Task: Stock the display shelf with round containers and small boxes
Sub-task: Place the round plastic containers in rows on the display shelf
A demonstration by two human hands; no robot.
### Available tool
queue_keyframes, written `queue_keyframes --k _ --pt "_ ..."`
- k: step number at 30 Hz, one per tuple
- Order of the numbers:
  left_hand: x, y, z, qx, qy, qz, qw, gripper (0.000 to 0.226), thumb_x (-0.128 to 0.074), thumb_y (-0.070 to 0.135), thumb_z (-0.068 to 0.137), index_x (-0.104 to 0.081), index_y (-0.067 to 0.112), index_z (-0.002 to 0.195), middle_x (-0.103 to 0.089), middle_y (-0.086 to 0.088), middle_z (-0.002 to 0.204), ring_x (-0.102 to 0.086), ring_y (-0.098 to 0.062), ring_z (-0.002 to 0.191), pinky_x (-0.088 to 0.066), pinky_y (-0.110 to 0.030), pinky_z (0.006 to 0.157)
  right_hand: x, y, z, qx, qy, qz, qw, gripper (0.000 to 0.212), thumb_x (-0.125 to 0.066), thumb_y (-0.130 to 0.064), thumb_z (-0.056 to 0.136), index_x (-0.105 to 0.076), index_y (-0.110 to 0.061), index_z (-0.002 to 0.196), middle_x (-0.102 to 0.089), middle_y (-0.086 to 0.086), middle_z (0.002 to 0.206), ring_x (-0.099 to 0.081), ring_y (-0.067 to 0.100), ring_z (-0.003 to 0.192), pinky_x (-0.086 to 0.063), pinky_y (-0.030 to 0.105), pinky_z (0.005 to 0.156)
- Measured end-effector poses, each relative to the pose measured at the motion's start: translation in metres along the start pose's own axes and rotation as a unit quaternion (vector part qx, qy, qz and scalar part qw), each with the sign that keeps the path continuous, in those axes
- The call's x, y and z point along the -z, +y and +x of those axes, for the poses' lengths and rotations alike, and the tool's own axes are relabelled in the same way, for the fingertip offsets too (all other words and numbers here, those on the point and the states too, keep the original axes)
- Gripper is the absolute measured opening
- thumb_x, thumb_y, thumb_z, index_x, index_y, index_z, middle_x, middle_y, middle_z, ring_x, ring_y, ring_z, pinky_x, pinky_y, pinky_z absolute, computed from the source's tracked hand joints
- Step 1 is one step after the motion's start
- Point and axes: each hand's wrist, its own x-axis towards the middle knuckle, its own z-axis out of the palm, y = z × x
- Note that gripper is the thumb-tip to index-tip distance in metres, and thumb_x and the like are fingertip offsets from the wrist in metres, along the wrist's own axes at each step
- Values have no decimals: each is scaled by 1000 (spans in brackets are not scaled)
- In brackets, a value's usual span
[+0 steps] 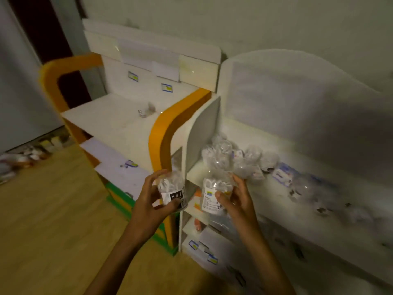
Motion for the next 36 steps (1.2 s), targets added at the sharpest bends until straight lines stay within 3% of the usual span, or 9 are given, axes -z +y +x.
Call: queue_keyframes --k 3,6,10,19,27,30,33,36 --pt "66 -8 -2 6 35 -4 999 68 -79 14 73 -43 35 128 -65 3 113 -65 -18 100 -58 -37 71 -68 5 11 -3 -32 -10 999 59 -72 -28 72 -47 -36 125 -65 -3 117 -67 14 100 -58 33 70" --pt "123 -15 1 18 66 -6 998 66 -78 15 72 -46 35 125 -66 0 111 -65 -20 98 -58 -37 70 -127 10 26 -3 -69 -7 998 57 -74 -31 69 -50 -34 121 -65 -5 116 -67 13 99 -57 28 67" --pt "183 -20 15 21 95 -6 995 61 -73 -1 77 -48 31 123 -66 -3 109 -66 -19 94 -57 -31 67 -195 20 52 -3 -95 -1 995 56 -77 -23 73 -51 -33 122 -65 -3 118 -66 15 103 -56 28 71" --pt "284 -51 97 19 107 14 994 59 -73 1 77 -46 26 124 -67 -3 108 -65 -18 95 -55 -25 68 -305 46 147 -2 -104 11 994 57 -70 -17 76 -47 -29 127 -63 -2 120 -66 17 103 -57 31 71" --pt "355 -79 225 19 53 54 997 59 -75 5 76 -47 29 122 -66 -4 106 -66 -22 92 -57 -30 67 -362 63 256 -4 -37 15 999 62 -71 -24 74 -45 -29 130 -62 -3 121 -66 8 99 -55 25 66" --pt "366 -86 271 15 21 60 998 59 -77 8 75 -48 32 120 -66 0 105 -65 -19 92 -57 -29 67 -367 67 289 9 6 15 1000 57 -71 -17 79 -46 -28 129 -62 -5 120 -65 7 98 -54 23 65" --pt "370 -89 311 9 -20 66 998 62 -79 27 69 -46 37 120 -65 1 105 -65 -19 91 -59 -36 69 -361 70 312 21 65 8 998 51 -71 -11 81 -50 -36 120 -63 -8 118 -65 12 100 -55 26 66" --pt "368 -98 352 4 -64 71 995 65 -77 38 64 -46 38 120 -65 3 105 -64 -17 89 -58 -33 71 -350 75 331 33 141 -29 989 51 -73 -10 80 -52 -39 116 -64 -9 115 -67 16 97 -58 35 68"
